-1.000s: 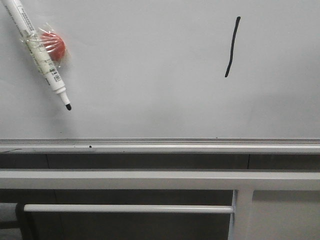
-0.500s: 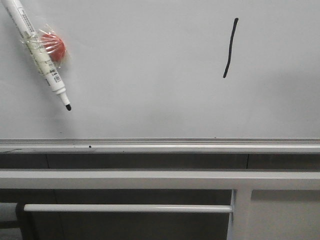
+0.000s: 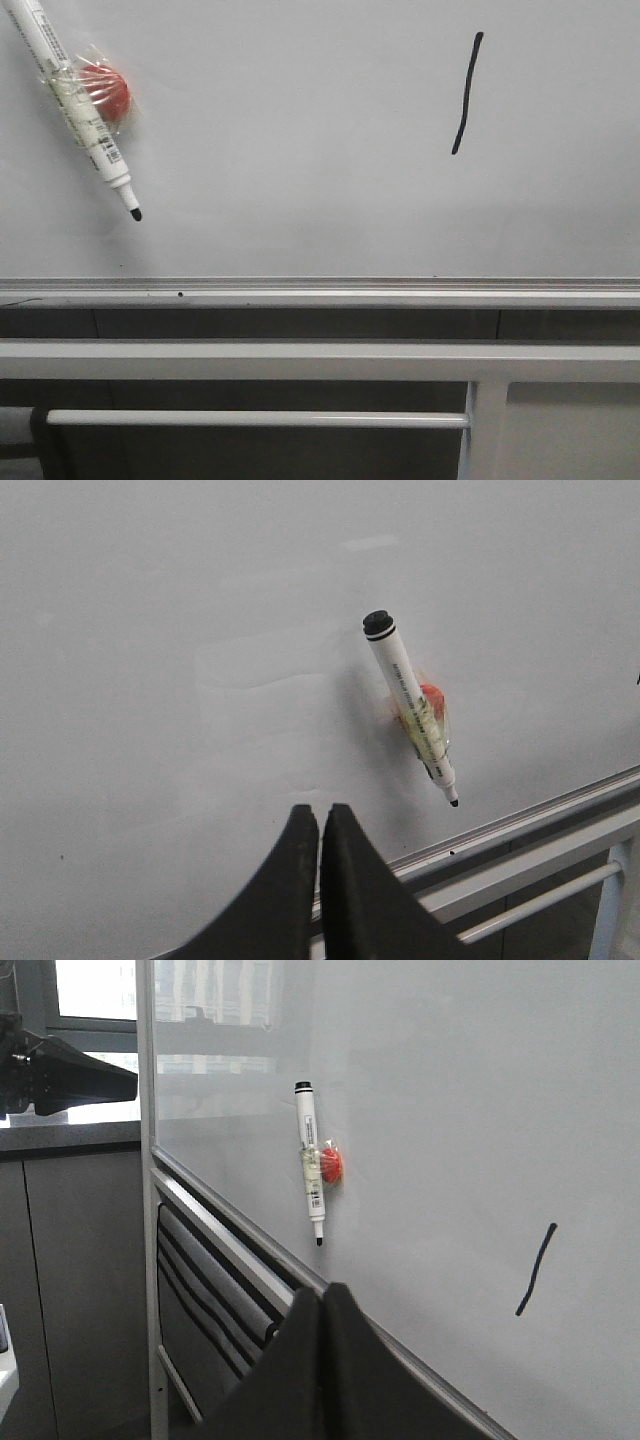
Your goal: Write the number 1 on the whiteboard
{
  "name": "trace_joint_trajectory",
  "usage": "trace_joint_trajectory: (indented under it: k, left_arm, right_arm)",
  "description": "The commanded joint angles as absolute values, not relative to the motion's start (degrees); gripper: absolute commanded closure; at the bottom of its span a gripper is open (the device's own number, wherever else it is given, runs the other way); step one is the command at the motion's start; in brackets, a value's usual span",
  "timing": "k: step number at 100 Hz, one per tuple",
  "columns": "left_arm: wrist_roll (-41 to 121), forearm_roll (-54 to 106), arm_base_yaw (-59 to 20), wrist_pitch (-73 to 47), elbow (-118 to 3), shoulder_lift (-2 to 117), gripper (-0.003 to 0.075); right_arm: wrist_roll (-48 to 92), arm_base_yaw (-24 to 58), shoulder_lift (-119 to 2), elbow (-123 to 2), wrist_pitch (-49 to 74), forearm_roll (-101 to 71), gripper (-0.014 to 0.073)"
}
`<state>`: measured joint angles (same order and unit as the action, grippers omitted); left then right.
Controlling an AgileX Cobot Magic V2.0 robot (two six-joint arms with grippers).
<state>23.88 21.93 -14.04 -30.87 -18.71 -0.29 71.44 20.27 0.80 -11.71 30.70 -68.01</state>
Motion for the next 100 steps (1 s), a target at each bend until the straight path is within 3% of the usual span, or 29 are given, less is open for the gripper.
trace_joint_trajectory:
  k: [1,57,72,100]
  left_arm:
    - [23.79,23.32,-14.11,-26.24,-20.08,-1.55,0.0741]
    - [23.79,23.32,-14.11,-26.35,-19.98,-1.55,0.0741]
    - [21.04,15.24,-12.98,-25.75,-18.81,-1.55,0.0741]
    - [3.6,1.4,-5.76,-9.04,-9.18,-1.55,0.0741]
  right_arm:
    - [71.91,20.11,1.39,-13.69,29.01,-70.39,0.0657]
    - [71.91,20.11,1.39,-13.69,29.01,-70.39,0.0657]
    - [71.91,20.11,1.39,-13.69,29.01,-70.39,0.0657]
    - [71.91,20.11,1.39,-13.69,29.01,-70.39,0.0657]
